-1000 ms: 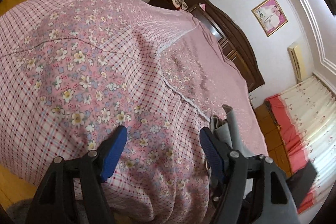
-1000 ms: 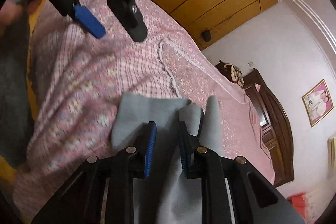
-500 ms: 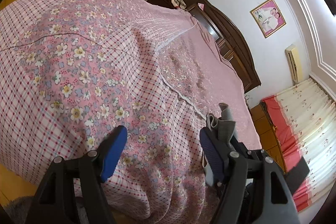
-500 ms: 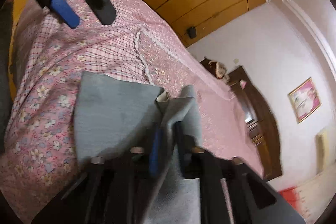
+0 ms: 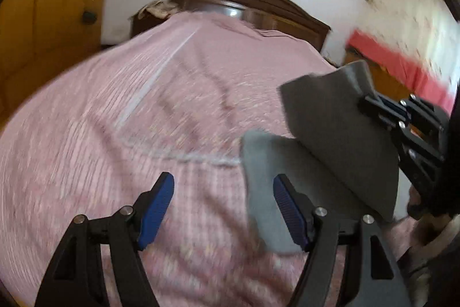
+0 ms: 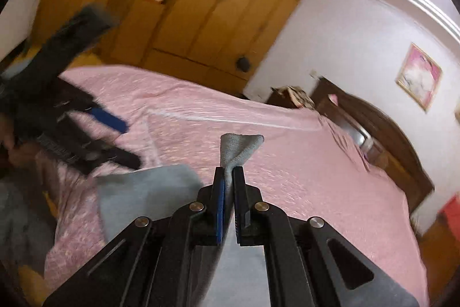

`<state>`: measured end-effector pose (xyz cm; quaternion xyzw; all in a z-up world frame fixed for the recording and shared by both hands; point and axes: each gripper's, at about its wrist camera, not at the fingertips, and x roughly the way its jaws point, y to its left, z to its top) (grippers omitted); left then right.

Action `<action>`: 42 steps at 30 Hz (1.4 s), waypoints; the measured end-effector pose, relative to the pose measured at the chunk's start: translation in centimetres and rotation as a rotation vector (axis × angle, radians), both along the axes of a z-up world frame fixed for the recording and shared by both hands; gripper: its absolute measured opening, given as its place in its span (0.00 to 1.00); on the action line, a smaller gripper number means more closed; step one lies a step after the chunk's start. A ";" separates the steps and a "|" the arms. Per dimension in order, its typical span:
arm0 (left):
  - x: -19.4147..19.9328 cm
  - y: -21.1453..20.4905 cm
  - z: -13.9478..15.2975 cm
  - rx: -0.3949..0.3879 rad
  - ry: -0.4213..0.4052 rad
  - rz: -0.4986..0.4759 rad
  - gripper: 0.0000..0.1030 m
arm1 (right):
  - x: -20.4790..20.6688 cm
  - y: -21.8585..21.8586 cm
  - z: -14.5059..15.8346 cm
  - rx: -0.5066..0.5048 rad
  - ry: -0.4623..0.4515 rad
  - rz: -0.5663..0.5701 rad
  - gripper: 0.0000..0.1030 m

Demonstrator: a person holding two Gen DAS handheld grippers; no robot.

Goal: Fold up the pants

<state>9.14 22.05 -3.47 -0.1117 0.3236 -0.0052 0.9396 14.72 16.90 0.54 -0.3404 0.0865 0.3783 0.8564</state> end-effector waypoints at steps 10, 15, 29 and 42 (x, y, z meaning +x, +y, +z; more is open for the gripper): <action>-3.7 8.6 -2.8 -0.407 0.007 0.307 0.73 | -7.5 5.5 -10.3 -0.323 -0.222 0.248 0.05; -3.7 8.7 -2.7 -0.391 0.018 0.297 0.73 | -9.5 5.9 -12.7 -0.388 -0.340 0.294 0.05; -2.0 3.3 -1.2 -0.271 0.001 0.157 0.73 | 2.3 -1.2 -0.8 -0.113 0.380 0.336 0.27; -0.5 5.0 -2.2 -0.324 0.019 0.160 0.73 | 13.1 5.6 -6.1 -0.324 0.579 0.382 0.25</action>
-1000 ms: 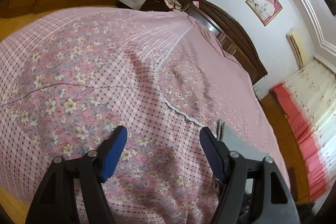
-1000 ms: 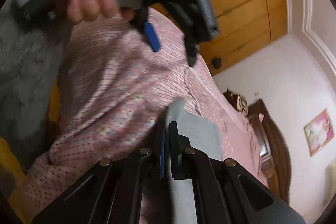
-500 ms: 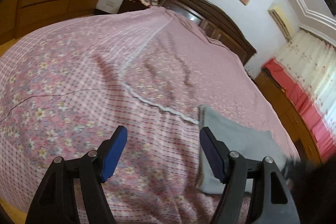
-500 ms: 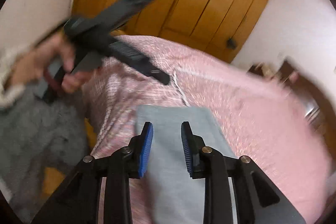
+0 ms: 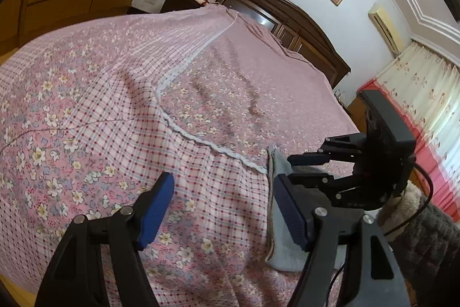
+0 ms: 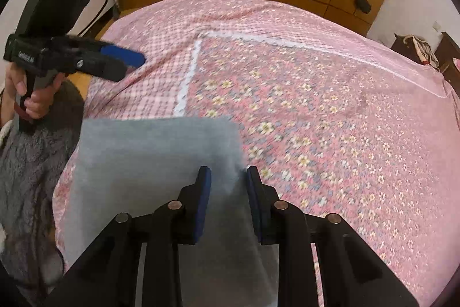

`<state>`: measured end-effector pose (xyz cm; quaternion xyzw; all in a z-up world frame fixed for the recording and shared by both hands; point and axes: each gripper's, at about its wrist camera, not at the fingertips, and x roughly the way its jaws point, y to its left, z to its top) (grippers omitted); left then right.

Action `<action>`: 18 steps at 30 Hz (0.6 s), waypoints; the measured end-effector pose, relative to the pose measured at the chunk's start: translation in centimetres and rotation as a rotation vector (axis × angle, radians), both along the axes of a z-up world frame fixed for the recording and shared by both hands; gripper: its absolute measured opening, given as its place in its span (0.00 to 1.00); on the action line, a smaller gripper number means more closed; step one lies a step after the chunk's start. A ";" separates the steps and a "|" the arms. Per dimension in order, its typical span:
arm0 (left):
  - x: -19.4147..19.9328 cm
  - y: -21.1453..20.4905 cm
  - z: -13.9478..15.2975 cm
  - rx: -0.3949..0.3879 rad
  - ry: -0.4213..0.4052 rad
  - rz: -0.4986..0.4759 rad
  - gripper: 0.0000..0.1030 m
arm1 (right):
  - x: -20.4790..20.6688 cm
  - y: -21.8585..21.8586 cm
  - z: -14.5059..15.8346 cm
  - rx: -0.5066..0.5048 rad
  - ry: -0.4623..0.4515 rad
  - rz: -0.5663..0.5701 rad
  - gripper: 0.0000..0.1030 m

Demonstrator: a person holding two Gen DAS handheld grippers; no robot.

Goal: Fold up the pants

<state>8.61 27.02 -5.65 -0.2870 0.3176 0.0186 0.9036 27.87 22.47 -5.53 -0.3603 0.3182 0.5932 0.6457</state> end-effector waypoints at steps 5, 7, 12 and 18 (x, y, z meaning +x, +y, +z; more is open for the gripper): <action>0.2 -0.2 0.0 0.012 0.003 -0.012 0.73 | -0.1 0.2 0.4 -0.002 0.020 -0.004 0.21; 0.3 -0.5 0.0 0.028 0.007 -0.022 0.73 | -1.3 0.0 0.6 -0.001 -0.056 0.013 0.21; 0.3 -0.8 -0.1 0.031 0.016 -0.019 0.73 | -3.3 -0.2 0.4 0.017 -0.153 0.041 0.20; 0.1 -0.6 -0.1 0.032 0.021 -0.017 0.73 | 0.0 0.4 0.5 0.022 0.055 -0.016 0.20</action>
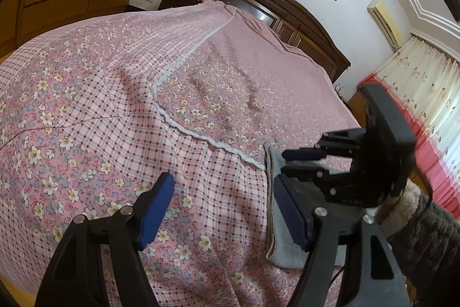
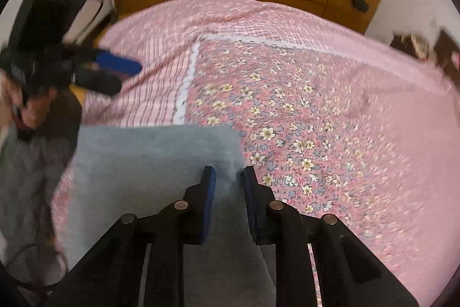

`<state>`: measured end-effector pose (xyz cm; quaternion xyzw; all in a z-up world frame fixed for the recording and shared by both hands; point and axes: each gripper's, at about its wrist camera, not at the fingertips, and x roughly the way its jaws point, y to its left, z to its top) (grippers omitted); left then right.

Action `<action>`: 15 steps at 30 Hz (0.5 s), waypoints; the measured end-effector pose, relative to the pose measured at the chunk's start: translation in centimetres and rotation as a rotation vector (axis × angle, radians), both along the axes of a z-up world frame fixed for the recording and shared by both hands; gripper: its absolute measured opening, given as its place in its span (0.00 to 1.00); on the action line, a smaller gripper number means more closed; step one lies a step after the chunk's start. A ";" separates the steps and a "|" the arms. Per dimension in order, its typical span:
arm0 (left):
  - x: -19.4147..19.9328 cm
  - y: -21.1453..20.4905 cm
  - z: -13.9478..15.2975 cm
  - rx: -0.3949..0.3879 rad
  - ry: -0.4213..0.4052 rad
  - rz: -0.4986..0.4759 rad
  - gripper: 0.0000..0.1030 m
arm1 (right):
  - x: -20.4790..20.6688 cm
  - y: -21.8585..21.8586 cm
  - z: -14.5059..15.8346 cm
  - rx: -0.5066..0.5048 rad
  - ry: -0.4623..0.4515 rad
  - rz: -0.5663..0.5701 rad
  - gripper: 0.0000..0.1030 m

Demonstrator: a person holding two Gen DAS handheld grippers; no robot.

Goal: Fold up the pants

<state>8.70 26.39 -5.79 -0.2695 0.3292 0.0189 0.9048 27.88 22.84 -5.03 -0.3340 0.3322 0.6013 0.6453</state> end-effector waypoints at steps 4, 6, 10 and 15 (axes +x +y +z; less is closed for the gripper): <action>0.1 -0.2 0.0 0.006 0.004 -0.005 0.73 | 1.2 0.5 0.0 -0.006 0.091 0.025 0.08; 0.4 -0.3 0.1 0.002 0.006 -0.004 0.73 | 1.1 0.7 0.2 0.001 0.083 0.034 0.03; 0.6 -0.2 0.0 -0.004 0.011 -0.006 0.73 | -0.7 0.7 0.5 -0.001 -0.028 0.068 0.03; 0.7 -0.2 0.0 -0.007 0.009 -0.004 0.73 | -1.9 0.1 1.5 0.032 -0.160 0.047 0.03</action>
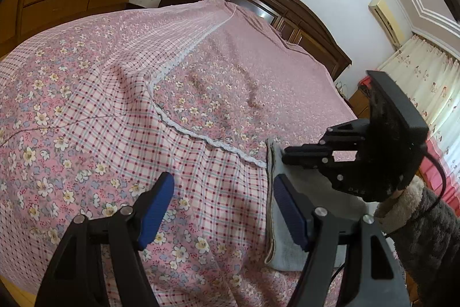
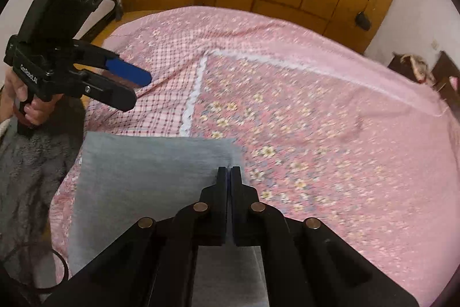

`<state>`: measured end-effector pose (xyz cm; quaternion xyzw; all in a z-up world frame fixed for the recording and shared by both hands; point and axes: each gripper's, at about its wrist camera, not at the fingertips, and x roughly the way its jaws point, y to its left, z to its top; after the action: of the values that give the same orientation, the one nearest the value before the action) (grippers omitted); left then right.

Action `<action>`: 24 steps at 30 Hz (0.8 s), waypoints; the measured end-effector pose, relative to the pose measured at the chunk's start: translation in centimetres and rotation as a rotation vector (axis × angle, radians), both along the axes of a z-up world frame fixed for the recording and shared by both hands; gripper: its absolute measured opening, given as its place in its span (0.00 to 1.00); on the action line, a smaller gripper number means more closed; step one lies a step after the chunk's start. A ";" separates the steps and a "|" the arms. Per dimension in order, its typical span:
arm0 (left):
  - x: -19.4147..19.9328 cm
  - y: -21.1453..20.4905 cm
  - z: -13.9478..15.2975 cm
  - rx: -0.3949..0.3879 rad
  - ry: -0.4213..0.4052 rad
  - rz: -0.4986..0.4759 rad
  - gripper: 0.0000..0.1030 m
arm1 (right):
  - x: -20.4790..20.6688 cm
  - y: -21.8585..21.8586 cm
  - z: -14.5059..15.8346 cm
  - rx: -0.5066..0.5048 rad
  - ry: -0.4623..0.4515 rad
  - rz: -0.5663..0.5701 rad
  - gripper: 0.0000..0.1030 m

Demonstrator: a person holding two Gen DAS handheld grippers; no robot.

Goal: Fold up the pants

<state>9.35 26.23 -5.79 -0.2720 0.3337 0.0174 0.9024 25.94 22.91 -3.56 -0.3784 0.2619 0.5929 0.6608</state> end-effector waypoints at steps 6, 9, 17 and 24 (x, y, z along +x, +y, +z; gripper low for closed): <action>-0.2 0.1 -0.1 -0.001 0.000 0.001 0.73 | 0.6 0.7 -0.3 -0.017 -0.058 -0.031 0.03; -0.2 0.1 -0.2 0.001 0.002 0.000 0.73 | 0.1 1.1 -1.4 -0.046 -0.106 -0.007 0.03; 0.5 -0.6 0.6 0.018 -0.029 -0.014 0.73 | -2.8 -7.5 5.6 0.217 0.041 -0.641 0.28; 3.3 -3.7 0.3 0.050 0.022 -0.065 0.73 | -13.8 -15.0 2.2 0.594 0.414 -0.848 0.48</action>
<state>12.69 22.53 -5.47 -0.2383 0.3517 -0.0009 0.9053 12.10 7.88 -1.38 0.0871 0.3370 0.3855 0.8545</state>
